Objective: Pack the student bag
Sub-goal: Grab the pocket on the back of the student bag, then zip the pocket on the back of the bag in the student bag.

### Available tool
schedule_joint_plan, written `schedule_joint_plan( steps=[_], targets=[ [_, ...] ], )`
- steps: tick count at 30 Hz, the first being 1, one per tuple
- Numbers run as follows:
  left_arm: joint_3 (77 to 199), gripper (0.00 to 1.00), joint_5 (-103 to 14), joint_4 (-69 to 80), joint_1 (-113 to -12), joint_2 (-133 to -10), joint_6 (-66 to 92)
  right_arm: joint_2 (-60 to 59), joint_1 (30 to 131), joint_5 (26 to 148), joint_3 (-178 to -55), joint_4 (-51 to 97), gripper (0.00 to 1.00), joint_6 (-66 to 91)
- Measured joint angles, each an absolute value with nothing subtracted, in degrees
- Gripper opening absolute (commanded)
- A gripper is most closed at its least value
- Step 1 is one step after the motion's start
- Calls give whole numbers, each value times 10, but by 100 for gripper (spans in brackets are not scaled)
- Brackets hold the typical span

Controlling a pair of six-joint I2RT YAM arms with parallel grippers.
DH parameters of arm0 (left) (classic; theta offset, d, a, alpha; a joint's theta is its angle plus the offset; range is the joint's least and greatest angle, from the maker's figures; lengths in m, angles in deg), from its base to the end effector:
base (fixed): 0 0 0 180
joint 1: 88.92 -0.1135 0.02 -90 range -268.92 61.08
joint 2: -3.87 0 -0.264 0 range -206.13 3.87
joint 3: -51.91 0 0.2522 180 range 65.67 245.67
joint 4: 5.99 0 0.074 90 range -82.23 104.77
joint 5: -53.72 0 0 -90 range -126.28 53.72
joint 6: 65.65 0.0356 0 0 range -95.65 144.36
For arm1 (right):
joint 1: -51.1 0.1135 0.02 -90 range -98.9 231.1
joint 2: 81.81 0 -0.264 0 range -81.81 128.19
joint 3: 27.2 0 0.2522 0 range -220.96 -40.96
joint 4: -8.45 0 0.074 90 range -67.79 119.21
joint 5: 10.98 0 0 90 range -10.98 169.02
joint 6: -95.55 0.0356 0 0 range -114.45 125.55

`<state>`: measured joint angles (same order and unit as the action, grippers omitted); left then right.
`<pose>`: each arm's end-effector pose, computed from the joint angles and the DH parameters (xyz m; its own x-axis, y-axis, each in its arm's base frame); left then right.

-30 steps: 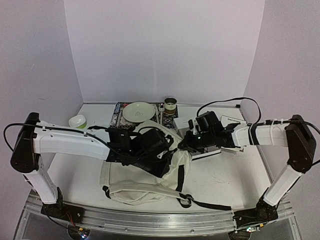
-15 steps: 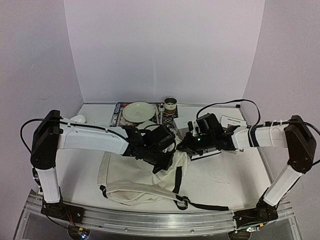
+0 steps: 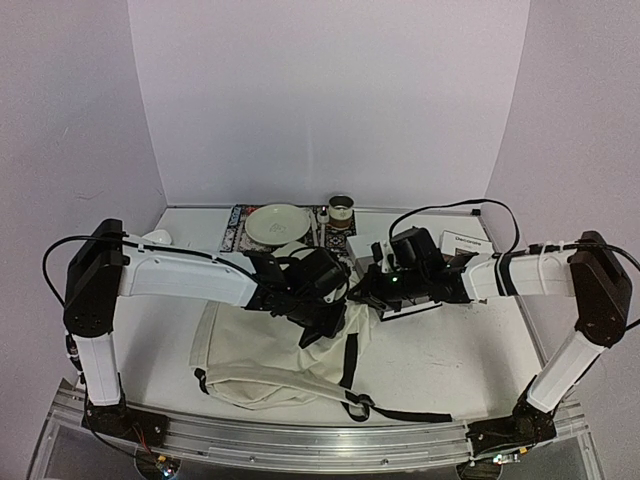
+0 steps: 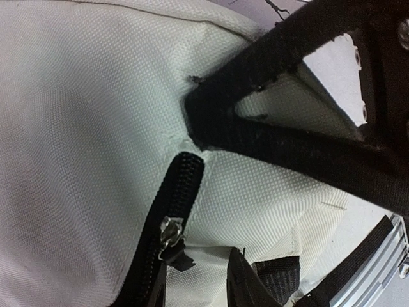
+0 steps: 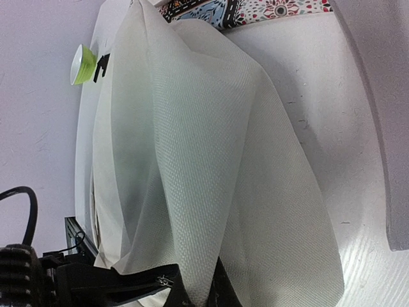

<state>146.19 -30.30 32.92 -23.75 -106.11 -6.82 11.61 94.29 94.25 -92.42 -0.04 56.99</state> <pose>0.1782 -0.3763 0.2042 -0.7470 0.3886 -0.5395 0.5734 0.7871 -0.2271 0.2561 0.2532 0.2213 -0.8107 0.2739 -0.5175 -0.3318 0.5135 0.7914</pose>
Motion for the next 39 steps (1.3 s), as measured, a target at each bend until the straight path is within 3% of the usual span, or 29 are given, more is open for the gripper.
schedule_joint_plan(
  steps=[6, 14, 28, 39],
  targets=[
    [1453, 25, -304, 323, -245, -1062, -69, 116, 949, 942, -924, -5, 0, 573],
    [1436, 0, -304, 305, -249, -1062, -74, 116, 952, 941, -924, -6, 0, 573],
    [1386, 0, -319, 267, -252, -1036, -83, 116, 955, 929, -924, 3, 0, 557],
    [1267, 0, -343, 248, -232, -946, -127, 116, 926, 947, -942, 40, 0, 531]
  ],
)
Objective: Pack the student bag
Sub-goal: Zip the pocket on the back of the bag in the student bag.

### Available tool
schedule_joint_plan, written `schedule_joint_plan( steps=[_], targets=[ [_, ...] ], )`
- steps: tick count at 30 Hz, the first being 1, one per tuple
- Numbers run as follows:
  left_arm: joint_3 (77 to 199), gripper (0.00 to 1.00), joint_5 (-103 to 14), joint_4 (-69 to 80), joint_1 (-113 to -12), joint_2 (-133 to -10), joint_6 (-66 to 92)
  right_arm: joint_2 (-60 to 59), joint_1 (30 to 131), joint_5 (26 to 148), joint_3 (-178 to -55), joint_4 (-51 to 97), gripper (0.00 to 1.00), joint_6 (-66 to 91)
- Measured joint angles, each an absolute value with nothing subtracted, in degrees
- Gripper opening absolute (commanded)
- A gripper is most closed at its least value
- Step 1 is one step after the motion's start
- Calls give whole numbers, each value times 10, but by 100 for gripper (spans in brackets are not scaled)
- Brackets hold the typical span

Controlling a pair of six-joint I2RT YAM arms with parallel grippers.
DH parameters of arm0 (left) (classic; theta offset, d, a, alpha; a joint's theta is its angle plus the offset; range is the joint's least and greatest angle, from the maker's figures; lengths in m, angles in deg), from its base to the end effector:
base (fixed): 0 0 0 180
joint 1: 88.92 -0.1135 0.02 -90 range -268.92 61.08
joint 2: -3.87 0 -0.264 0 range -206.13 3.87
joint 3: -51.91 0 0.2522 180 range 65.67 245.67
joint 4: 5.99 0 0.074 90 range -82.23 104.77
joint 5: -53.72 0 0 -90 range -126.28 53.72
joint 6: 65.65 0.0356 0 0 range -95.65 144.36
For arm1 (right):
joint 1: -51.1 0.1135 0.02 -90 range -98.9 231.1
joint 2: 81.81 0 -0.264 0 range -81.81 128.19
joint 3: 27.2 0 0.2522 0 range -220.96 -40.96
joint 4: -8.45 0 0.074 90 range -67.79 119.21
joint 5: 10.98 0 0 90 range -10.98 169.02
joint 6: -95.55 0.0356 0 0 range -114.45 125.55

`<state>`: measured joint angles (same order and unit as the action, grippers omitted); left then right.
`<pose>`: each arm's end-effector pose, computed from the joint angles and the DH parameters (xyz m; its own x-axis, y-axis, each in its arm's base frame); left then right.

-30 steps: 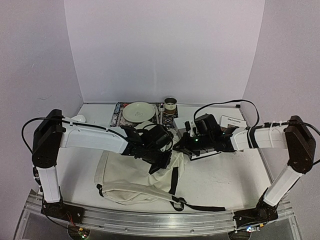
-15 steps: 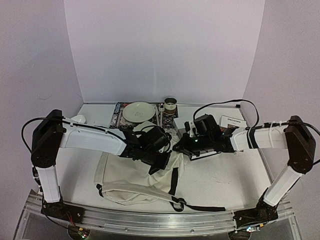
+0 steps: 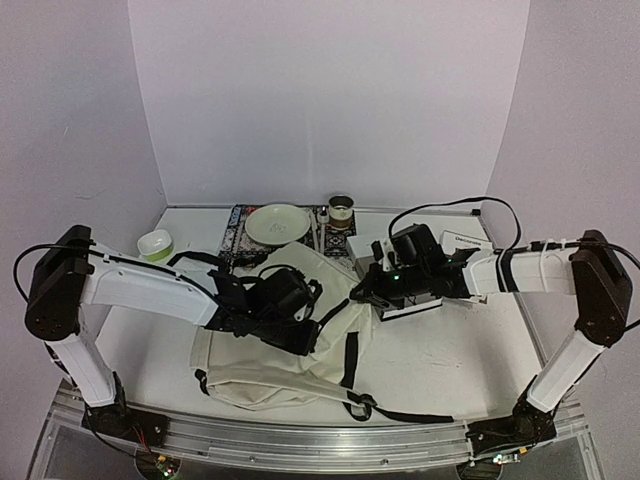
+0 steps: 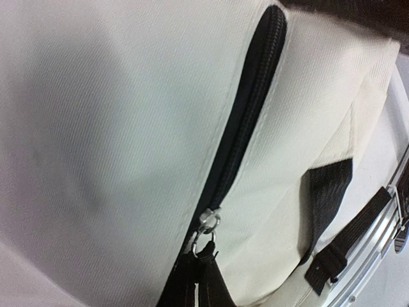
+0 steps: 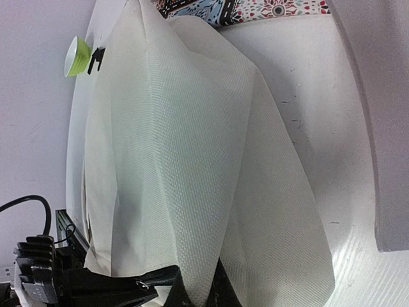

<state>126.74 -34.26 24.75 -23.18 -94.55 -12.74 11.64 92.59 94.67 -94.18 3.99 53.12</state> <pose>0.1465 -0.3219 0.1847 -0.8106 0.3319 -0.4824 0.5188 0.7892 -0.3288 0.2648 0.2470 0.2240 -0.7985 0.2426 -0.5509 -0.3496 0.5581 0.7525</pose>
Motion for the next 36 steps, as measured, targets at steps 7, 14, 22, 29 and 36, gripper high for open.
schedule_joint_plan(
  steps=[7, 14, 22, 29, 36],
  targets=[
    [1196, 0, -351, 275, -224, -858, -163, 123, 905, 951, -951, 52, 0, 518],
    [1149, 2, -341, 290, -224, -791, -200, 140, 895, 985, -956, 53, 0, 517],
    [1141, 58, -304, 369, -211, -764, -210, 157, 877, 990, -971, 51, 0, 516],
    [1159, 85, -265, 393, -170, -764, -165, 157, 871, 989, -973, 54, 1, 510],
    [1181, 91, -220, 420, -88, -782, -104, 157, 871, 992, -980, 62, 4, 507]
  ],
)
